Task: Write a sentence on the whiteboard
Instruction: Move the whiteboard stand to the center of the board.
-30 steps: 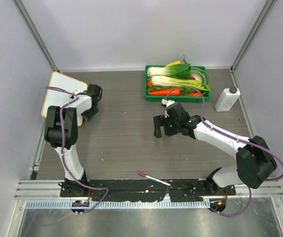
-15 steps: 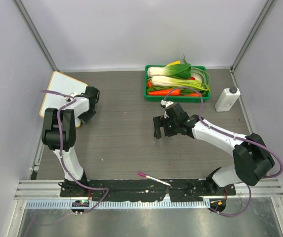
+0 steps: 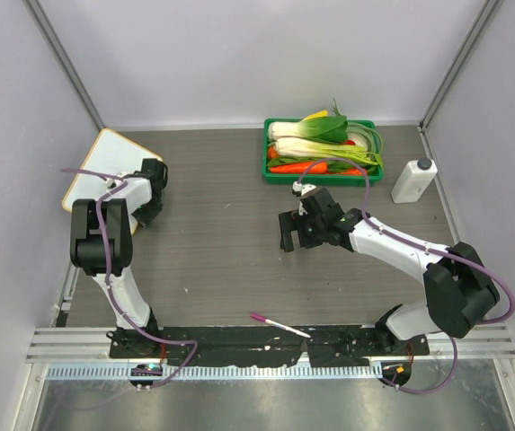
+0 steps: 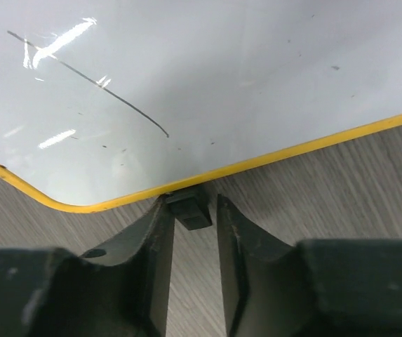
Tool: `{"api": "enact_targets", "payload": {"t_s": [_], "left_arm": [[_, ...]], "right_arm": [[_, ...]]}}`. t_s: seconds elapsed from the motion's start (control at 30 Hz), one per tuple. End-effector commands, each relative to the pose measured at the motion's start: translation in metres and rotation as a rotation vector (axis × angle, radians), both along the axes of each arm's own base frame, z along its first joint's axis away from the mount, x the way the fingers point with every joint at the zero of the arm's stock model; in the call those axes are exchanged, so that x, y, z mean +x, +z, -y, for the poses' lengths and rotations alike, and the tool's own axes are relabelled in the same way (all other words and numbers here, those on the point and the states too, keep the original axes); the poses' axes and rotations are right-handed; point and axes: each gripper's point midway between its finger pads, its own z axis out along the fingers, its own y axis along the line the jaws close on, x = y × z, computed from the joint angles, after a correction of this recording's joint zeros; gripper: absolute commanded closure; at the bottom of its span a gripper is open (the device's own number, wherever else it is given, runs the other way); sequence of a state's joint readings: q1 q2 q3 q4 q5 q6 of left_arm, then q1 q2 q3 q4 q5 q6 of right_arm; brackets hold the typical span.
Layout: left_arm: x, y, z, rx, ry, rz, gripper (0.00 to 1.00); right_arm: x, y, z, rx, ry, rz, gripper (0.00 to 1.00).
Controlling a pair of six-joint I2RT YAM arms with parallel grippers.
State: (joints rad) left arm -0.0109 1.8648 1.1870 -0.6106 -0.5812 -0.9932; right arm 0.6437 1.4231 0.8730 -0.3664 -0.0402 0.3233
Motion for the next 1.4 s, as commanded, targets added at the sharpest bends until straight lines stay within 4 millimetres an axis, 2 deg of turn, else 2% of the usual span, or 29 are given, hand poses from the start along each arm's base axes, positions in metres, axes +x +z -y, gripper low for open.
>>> {"api": "enact_targets", "payload": {"t_s": [0.0, 0.1, 0.17, 0.2, 0.4, 0.5, 0.77, 0.93, 1.07, 1.23, 1.37], "left_arm": [[-0.01, 0.0, -0.003, 0.004, -0.013, -0.053, 0.73], [-0.013, -0.003, -0.001, -0.005, -0.019, -0.062, 0.86], [-0.017, -0.004, 0.0, -0.01, -0.024, -0.069, 0.98], [-0.018, -0.005, 0.001, -0.015, -0.025, -0.069, 1.0], [-0.03, -0.009, 0.01, -0.063, -0.045, -0.073, 1.0], [-0.034, -0.007, 0.023, -0.076, -0.085, -0.073, 1.0], [-0.05, -0.015, 0.072, -0.084, -0.228, -0.115, 1.0], [-0.07, -0.02, 0.108, -0.103, -0.315, -0.131, 1.0], [-0.091, -0.022, 0.133, -0.131, -0.392, -0.123, 1.0], [-0.115, -0.021, 0.152, -0.135, -0.468, -0.118, 1.0], [-0.125, -0.02, 0.17, -0.127, -0.548, -0.122, 1.0]], "right_arm": [[0.011, 0.014, -0.008, 0.033, 0.01, 0.046, 0.01], [0.012, 0.018, -0.008, 0.041, 0.008, 0.053, 0.01], [0.012, 0.022, -0.009, 0.048, 0.008, 0.059, 0.01], [0.012, 0.022, -0.009, 0.048, 0.008, 0.059, 0.01], [0.012, 0.031, -0.009, 0.065, 0.006, 0.075, 0.01], [0.012, 0.036, -0.009, 0.074, 0.003, 0.085, 0.01], [0.01, 0.052, -0.002, 0.083, -0.024, 0.122, 0.01], [0.008, 0.065, 0.007, 0.092, -0.054, 0.146, 0.01], [0.012, 0.073, 0.021, 0.067, -0.113, 0.186, 0.01], [0.012, 0.08, 0.03, 0.07, -0.148, 0.209, 0.01], [0.013, 0.086, 0.036, 0.081, -0.171, 0.227, 0.01]]}}
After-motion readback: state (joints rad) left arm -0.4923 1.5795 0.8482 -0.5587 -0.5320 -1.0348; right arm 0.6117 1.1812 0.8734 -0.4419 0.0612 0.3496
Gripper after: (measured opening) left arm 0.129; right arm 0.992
